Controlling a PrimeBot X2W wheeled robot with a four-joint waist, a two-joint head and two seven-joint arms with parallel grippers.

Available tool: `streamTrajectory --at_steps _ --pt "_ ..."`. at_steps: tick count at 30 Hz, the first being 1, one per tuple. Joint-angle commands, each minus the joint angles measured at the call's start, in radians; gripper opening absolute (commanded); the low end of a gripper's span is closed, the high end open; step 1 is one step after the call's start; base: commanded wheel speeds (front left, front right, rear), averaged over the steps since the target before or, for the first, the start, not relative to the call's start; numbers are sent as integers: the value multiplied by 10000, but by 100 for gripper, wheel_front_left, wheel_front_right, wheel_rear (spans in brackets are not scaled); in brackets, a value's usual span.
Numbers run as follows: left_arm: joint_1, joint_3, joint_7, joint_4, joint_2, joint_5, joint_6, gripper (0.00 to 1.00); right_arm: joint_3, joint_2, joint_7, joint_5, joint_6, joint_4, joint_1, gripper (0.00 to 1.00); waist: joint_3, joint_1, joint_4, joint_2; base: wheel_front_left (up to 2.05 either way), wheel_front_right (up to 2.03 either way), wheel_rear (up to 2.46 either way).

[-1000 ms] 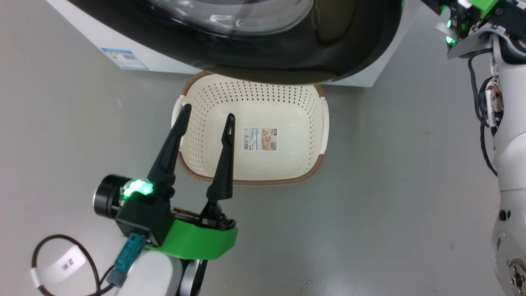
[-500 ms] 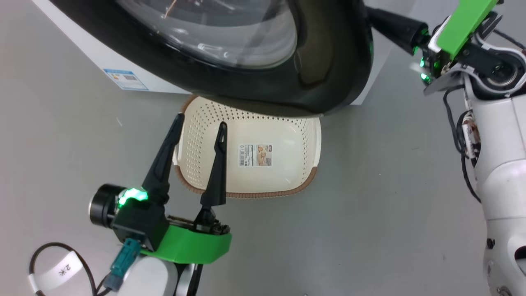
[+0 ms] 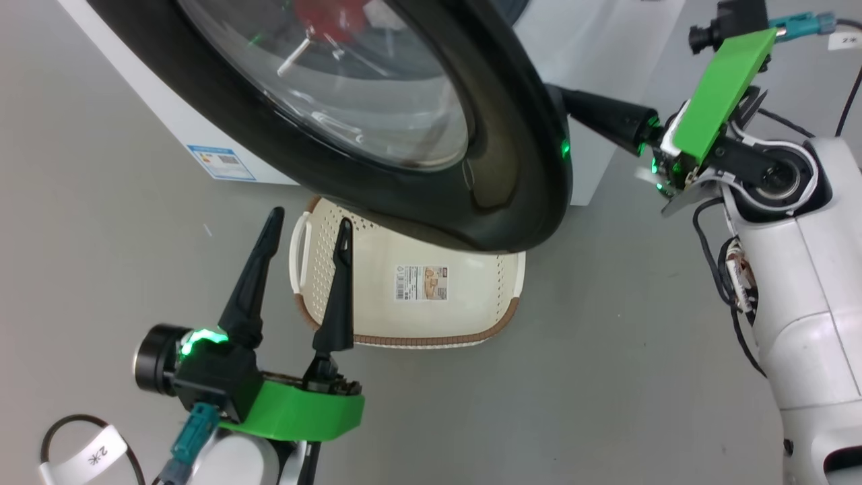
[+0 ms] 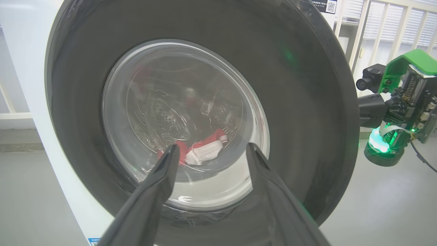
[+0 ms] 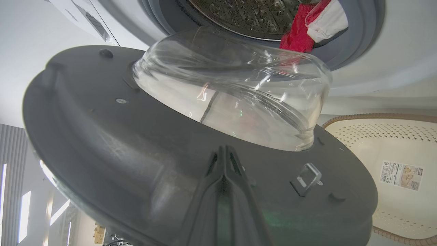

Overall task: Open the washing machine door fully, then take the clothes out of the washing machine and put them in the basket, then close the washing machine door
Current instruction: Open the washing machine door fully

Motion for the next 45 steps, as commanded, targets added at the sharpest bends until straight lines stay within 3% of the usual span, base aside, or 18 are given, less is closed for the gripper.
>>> streamTrajectory --at_steps 1,24,45 --pt "102 375 3 -243 181 -17 100 100 245 294 100 258 67 -416 122 0 -164 0 44 0 0 0 0" --pt "1042 589 438 -730 469 -256 570 100 1538 294 211 1189 67 -1619 1954 0 -1292 0 957 0 0 0 0" --pt "1468 608 594 -988 581 -411 839 100 2444 294 9 1744 67 -1885 2433 0 -1691 0 1966 0 0 0 0"
